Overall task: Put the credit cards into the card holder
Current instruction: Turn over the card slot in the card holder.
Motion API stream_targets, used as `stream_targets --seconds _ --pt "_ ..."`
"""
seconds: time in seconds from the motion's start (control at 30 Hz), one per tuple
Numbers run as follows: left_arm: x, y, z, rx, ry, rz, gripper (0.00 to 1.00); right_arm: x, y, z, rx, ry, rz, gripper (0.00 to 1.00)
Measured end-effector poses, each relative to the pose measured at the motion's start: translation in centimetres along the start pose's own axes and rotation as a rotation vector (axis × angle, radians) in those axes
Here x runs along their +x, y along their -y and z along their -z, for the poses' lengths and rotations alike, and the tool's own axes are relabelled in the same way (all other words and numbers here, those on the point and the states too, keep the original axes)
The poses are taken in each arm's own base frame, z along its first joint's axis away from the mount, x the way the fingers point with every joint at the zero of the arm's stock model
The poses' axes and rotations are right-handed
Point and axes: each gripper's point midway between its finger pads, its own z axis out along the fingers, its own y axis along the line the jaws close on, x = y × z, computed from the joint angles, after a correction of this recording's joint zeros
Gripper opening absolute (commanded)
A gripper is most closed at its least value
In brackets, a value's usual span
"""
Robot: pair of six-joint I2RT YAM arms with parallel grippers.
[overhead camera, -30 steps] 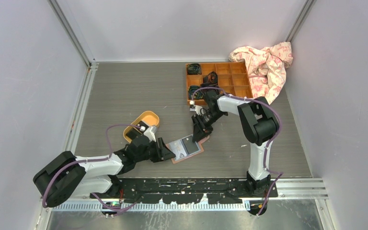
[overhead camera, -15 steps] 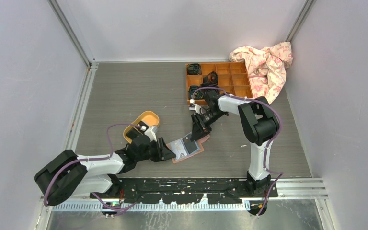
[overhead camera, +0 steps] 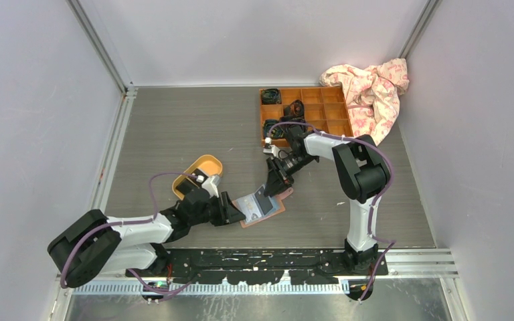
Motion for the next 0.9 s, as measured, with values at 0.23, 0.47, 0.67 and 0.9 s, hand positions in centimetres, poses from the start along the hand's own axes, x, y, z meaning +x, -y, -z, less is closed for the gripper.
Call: stream_targets --seconds 0.23,0.47,0.67,0.9 --pt "-1.4 1.7 1.1 0.049 0.06 -0.019 0.42 0.0 -0.2 0.0 -0.01 -0.001 -0.001 0.3" --pt "-3.1 3.3 2.7 0.088 0.142 -0.049 0.42 0.1 -0.2 -0.1 -0.01 -0.005 -0.002 0.19" --pt "-3.8 3.9 2.5 0.085 0.152 -0.059 0.45 0.2 0.0 -0.3 -0.011 -0.01 -0.009 0.11" --pt "-3.6 3.9 0.9 0.061 0.109 -0.059 0.5 0.3 -0.3 -0.5 -0.03 -0.016 -0.011 0.13"
